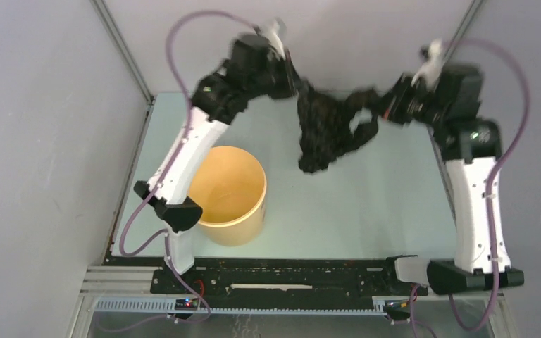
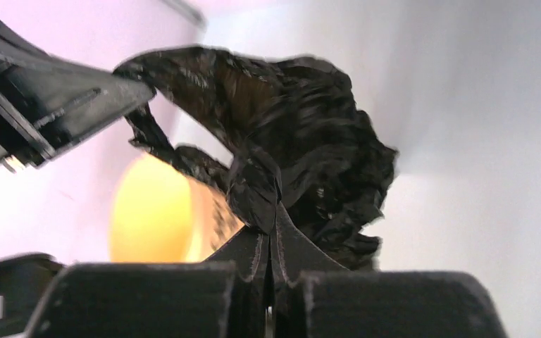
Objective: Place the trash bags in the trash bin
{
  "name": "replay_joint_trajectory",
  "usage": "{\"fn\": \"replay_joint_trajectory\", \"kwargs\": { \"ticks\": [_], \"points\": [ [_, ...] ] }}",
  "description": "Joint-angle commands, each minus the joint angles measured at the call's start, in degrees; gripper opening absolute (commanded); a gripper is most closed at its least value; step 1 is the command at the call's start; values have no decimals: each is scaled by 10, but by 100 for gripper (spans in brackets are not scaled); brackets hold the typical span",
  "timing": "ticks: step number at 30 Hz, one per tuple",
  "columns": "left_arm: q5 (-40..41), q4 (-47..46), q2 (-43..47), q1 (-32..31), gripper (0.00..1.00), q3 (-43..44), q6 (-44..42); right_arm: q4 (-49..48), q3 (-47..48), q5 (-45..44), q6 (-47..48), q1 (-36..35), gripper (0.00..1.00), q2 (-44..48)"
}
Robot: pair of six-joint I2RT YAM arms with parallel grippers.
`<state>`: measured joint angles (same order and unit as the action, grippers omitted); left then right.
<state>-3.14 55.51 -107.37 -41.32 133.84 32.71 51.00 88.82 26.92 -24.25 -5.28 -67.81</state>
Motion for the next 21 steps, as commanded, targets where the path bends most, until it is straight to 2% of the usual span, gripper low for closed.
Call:
{"fn": "replay_joint_trajectory", "kwargs": {
  "ticks": [1,2,3,4,5,6,7,9,10,11,12,15,17,18,21],
  "points": [
    [-39,-92,54,-4,0,225,13,98,448,24,44,-14,0,-103],
    [-16,-148,108,-23,0,165,-21,82,501,7,54,-35,0,-100],
    [36,-217,166,-54,0,68,-81,51,506,-8,64,-55,0,-76],
    [98,-285,228,-86,0,-36,-139,-7,454,-20,68,-72,0,-38],
    [166,-336,270,-107,0,-144,-171,-75,363,-28,62,-79,0,19],
    [192,-346,289,-105,0,-222,-161,-146,235,-37,48,-80,0,76],
    [186,-323,287,-76,0,-281,-102,-206,66,-60,33,-80,0,128],
    [96,-196,229,-16,0,-345,1,-243,-166,-92,-6,-75,0,193],
    [38,-119,189,-6,0,-356,7,-202,-240,-86,-28,-63,0,194],
    [17,-71,159,-13,0,-358,-10,-160,-311,-51,-40,-52,0,182],
    [45,-38,144,-29,0,-355,-23,-142,-371,-11,-37,-48,0,169],
    [68,-77,161,-64,0,-371,-58,-117,-444,-47,-49,-81,0,186],
    [60,-88,156,-57,0,-338,-47,-127,-416,-61,-45,-82,0,205],
    [51,-79,143,-47,0,-289,-42,-128,-381,-71,-38,-78,0,200],
    [14,-38,70,-17,0,-70,-30,-98,-194,-91,2,-59,0,119]
  ]
}}
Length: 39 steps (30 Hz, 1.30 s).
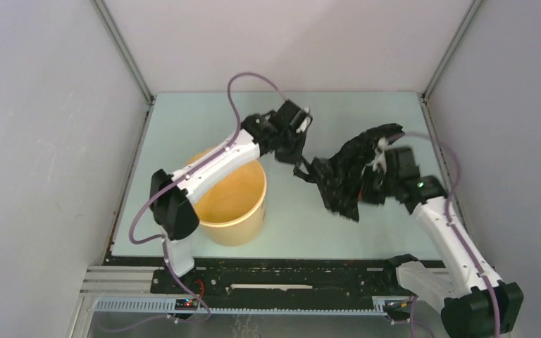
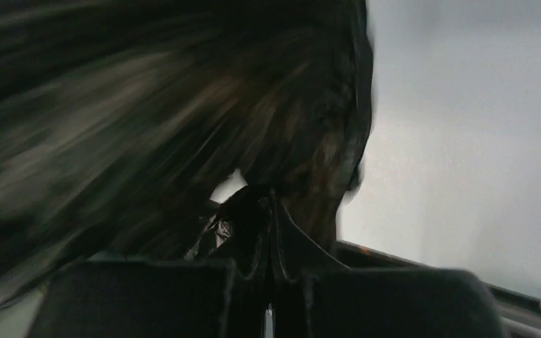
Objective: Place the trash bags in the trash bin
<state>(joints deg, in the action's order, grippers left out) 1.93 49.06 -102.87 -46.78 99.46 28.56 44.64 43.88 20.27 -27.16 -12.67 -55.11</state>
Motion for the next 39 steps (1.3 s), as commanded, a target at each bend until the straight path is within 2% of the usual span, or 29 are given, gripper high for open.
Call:
{"fn": "replay_joint_trajectory", "kwargs": {
  "ticks": [1,3,4,6,7,8,9,10,12,13,14,15,16,17,18,19,21,22,25,28,33,36,39],
  "points": [
    [-44,37,-3,45,0,361,14,-10,342,-22,42,25,0,-46],
    [-60,26,-42,66,0,531,36,52,549,-21,60,39,0,-129],
    [-64,-5,-40,76,0,568,53,83,656,-26,70,40,0,-165],
    [-62,-129,19,83,0,530,59,117,870,-28,93,32,0,-223],
    [-47,-200,67,75,0,464,36,113,939,-33,106,21,0,-236],
    [-12,-260,115,63,0,391,3,93,964,-37,123,11,0,-229],
    [32,-296,159,48,0,325,-29,57,941,-38,139,2,0,-205],
    [67,-313,186,38,0,266,-57,6,859,-38,152,-2,0,-160],
    [87,-271,201,46,0,170,-52,-131,603,-63,152,-1,0,-50],
    [60,-197,185,62,0,126,-4,-179,413,-82,132,4,0,-4],
    [4,-117,147,87,0,103,32,-188,303,-60,91,25,0,17],
    [-62,-31,103,95,0,102,49,-121,230,2,43,62,0,-4],
    [-81,16,74,81,0,98,30,-80,169,67,29,72,0,-34],
    [-46,21,78,55,0,76,-1,-49,114,93,24,55,0,-48],
    [5,-11,103,27,0,41,-32,-41,67,76,12,33,0,-34],
    [24,-67,138,10,0,-3,-46,-53,37,59,-1,20,0,-3],
    [-11,-162,193,9,0,-96,-25,-91,22,46,-16,27,0,71],
    [-21,-177,195,12,0,-108,-9,-98,30,36,-16,39,0,94],
    [-44,-123,149,21,0,-58,15,-69,94,59,15,82,0,82],
    [-68,-76,111,21,0,5,11,-6,152,71,51,83,0,33],
    [-112,-70,101,21,0,32,24,64,155,28,60,62,0,49],
    [-139,-73,107,21,0,26,24,99,153,28,63,48,14,69],
    [-165,-89,123,20,0,12,23,125,149,41,67,43,42,77]
  ]
}}
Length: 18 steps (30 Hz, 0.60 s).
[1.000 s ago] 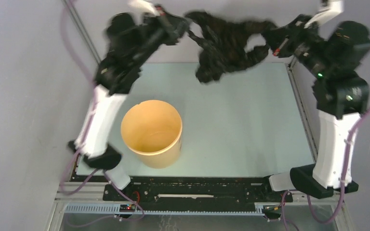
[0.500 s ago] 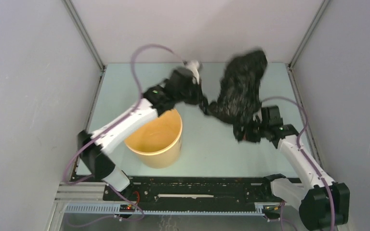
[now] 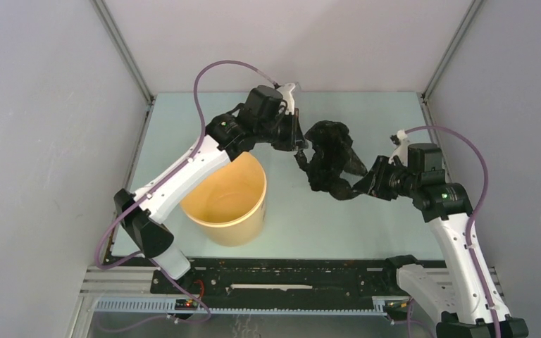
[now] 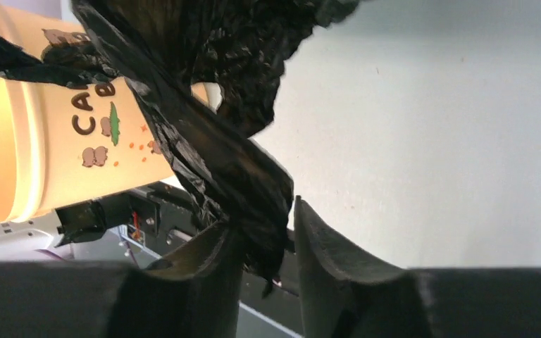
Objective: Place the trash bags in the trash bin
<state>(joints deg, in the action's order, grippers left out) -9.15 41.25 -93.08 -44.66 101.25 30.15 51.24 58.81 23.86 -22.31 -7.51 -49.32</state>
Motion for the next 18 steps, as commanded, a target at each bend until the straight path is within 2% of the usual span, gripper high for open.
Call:
{"fn": "replay_joint_trajectory", "kwargs": {
  "ticks": [1,3,5,8,12,15,18],
  "points": [
    [-62,-15,30,-1,0,-10,10,61,-1,9,22,-9,53,20],
    [-81,-25,39,-1,0,-14,16,56,-5,12,23,-10,75,17],
    [-98,-34,41,-1,0,-16,30,49,-4,23,21,-14,84,0],
    [-116,-45,42,-2,0,-17,48,10,-4,28,6,-39,91,-12],
    [-121,-46,44,-3,0,-14,57,-46,3,-30,-35,-89,94,-17],
    [-123,-51,49,-3,0,-21,62,-53,-8,-165,-63,-112,93,-31],
    [-121,-53,57,-3,0,-31,66,-57,-27,-210,-73,-112,86,-44]
  ]
}}
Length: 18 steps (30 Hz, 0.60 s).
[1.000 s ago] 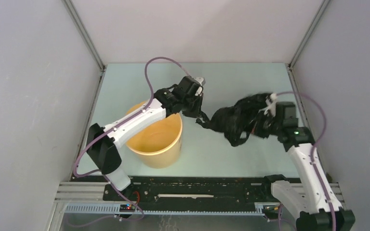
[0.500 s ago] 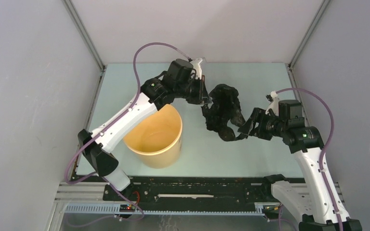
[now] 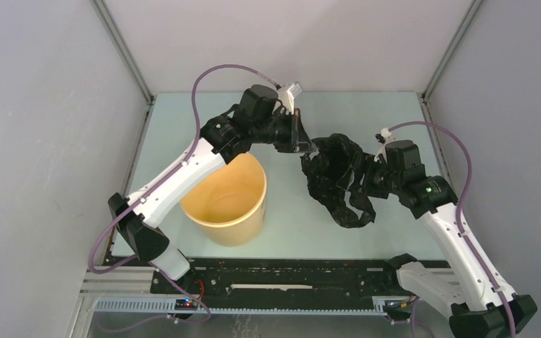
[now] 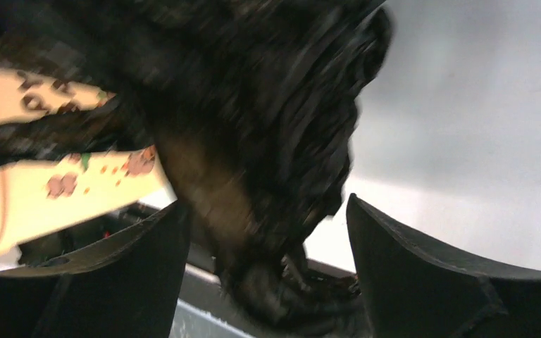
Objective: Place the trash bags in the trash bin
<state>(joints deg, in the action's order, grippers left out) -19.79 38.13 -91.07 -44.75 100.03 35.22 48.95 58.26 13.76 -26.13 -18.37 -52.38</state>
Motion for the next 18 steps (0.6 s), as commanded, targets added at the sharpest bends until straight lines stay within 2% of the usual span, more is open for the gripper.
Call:
{"fn": "replay_joint_trajectory", "kwargs": {
  "ticks": [1,3,6,7,10,12,14,15,17,18],
  "points": [
    [-10,-22,41,-2,0,-27,16,-38,-33,-110,-37,-4,81,-15],
    [8,-18,45,-2,0,-47,18,-61,-68,-103,-46,-4,64,-13],
    [58,-4,41,1,0,-88,17,-118,-129,-109,-64,-3,31,-12],
    [79,2,34,5,0,-100,18,-140,-149,-117,-72,-2,23,-18],
    [91,14,-21,30,0,-94,35,-217,-158,-118,-78,14,0,-90],
    [89,17,-67,48,0,-18,28,-212,-64,-77,-74,55,0,-193],
    [103,28,-111,66,0,105,30,-122,103,-31,-69,86,0,-276],
    [98,32,-132,73,0,176,32,-73,208,-35,-63,89,0,-304],
    [104,60,-175,77,0,407,16,20,431,-69,-36,83,0,-337],
    [102,64,-189,74,0,490,0,57,550,-84,-15,74,0,-346]
  ]
}}
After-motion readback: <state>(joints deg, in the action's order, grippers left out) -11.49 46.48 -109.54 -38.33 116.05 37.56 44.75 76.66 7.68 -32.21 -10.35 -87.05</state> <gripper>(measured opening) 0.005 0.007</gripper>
